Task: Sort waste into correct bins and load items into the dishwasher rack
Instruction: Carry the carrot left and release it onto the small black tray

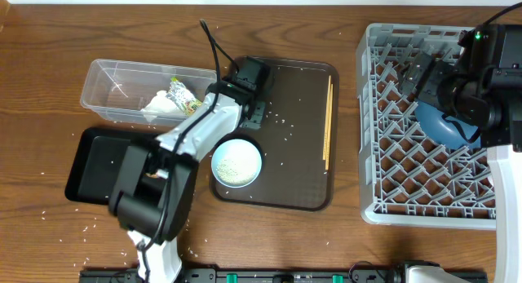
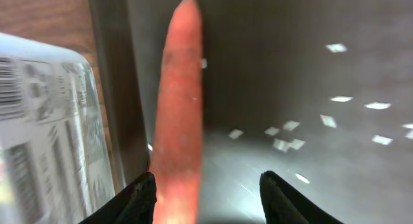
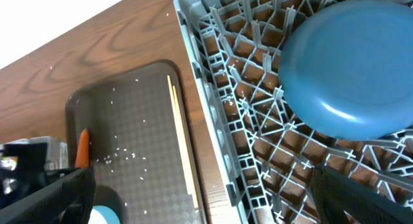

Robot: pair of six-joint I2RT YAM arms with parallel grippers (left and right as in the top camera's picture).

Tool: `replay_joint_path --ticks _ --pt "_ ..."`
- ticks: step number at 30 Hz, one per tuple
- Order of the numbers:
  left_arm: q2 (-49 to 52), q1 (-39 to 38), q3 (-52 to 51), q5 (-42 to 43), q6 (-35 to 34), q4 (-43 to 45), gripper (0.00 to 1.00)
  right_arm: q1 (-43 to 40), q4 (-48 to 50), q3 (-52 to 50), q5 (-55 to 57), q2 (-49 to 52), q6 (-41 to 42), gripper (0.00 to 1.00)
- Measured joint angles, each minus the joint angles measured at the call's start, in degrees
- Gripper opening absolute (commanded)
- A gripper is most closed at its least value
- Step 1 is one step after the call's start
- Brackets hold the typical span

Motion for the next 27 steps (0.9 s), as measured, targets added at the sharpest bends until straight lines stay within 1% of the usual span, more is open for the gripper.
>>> replay_joint_path --ticks 8,15,16,18,20,25,27 --pt "1.29 0.87 0.00 -0.20 0.70 0.87 0.53 0.00 -0.02 0.00 0.00 0.00 0.00 0.99" --pt "2.49 0.87 0.00 5.66 0.81 1.01 0.51 0.00 -0.04 0.02 0.00 0.00 0.00 0.99" --pt "2.78 0.87 0.00 6.64 0.83 1.01 0.48 0.00 -0.04 0.00 0.00 0.00 0.00 0.99" --pt "2.99 0.85 0.00 8.35 0.79 1.01 0.46 0.00 -0.04 0.00 0.00 0.00 0.00 0.99" --pt "3.10 0.85 0.00 9.99 0.83 1.03 0.40 0.00 -0.07 0.00 0.00 0.00 0.00 0.99" --pt "3.10 0.81 0.00 11.50 0.83 1.66 0.33 0.00 -0.09 0.02 0.00 0.00 0.00 0.99" --pt "3.10 0.83 0.02 11.78 0.90 1.79 0.32 0.00 -0.09 0.00 -0.02 0.00 0.00 0.99"
